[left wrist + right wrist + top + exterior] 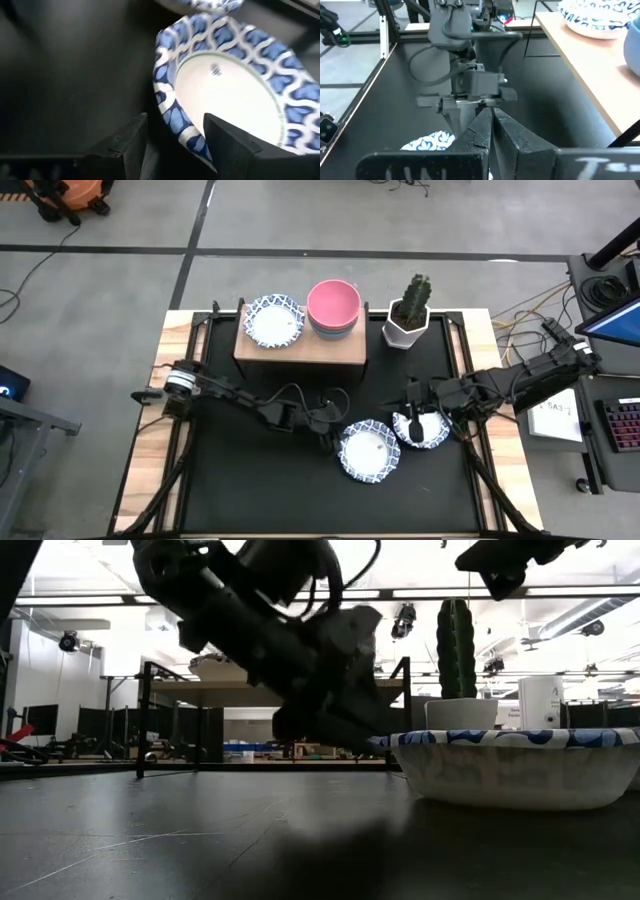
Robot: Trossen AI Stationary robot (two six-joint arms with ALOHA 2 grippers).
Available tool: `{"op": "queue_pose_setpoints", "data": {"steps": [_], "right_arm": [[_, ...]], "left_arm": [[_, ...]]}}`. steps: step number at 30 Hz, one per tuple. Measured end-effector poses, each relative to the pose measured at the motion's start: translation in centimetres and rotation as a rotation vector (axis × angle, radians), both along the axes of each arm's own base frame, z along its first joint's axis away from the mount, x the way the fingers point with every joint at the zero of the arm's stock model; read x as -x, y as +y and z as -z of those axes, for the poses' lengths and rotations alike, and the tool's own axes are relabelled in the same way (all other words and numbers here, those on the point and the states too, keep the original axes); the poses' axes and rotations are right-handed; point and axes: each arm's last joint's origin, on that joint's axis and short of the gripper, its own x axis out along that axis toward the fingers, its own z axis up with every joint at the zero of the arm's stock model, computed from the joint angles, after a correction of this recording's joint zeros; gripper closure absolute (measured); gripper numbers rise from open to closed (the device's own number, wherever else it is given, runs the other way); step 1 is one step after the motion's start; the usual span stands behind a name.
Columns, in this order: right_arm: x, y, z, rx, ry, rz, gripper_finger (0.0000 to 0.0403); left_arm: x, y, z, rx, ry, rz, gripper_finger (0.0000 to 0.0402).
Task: Place and stack bowls onto a shelf
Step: Stack the blue patterned bowl on top of the blue patterned bowl on the shelf
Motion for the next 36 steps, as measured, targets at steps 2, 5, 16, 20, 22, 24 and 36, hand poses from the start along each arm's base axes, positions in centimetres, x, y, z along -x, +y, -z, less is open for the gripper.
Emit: {"op": "queue_pose_setpoints", "data": {"steps": [2, 5, 16, 20, 22, 24, 36], "right_arm": [[0.0, 0.0, 0.1, 0.001, 0.004, 0.0, 0.0394], [-0.1, 0.0, 0.1, 0.001, 0.005, 0.0, 0.0394], [0.0, -0.1, 0.2, 0.017, 0.01, 0.021, 0.0394], [0.0, -0.1, 0.2, 0.018, 0.01, 0.021, 0.0394], [0.0, -0.1, 0.2, 0.017, 0.01, 0.021, 0.0394], [0.0, -0.1, 0.2, 0.017, 0.011, 0.021, 0.0394], [0.0, -0.1, 0.3, 0.018, 0.017, 0.021, 0.0394]], "left_arm": [[-0.3, 0.0, 0.4, 0.021, 0.005, -0.014, 0.023], [-0.6, -0.1, 0.6, 0.044, 0.002, -0.022, 0.0238], [-1.0, -0.2, 0.7, 0.07, 0.029, -0.04, 0.0361], [-1.0, -0.2, 0.4, 0.073, 0.021, -0.041, 0.039], [-0.9, -0.2, 0.0, 0.066, 0.021, -0.029, 0.039], [-0.9, -0.3, -0.7, 0.071, 0.009, 0.008, 0.0396], [4.3, 0.6, -12.4, -0.057, -0.069, 0.141, 0.04]]}}
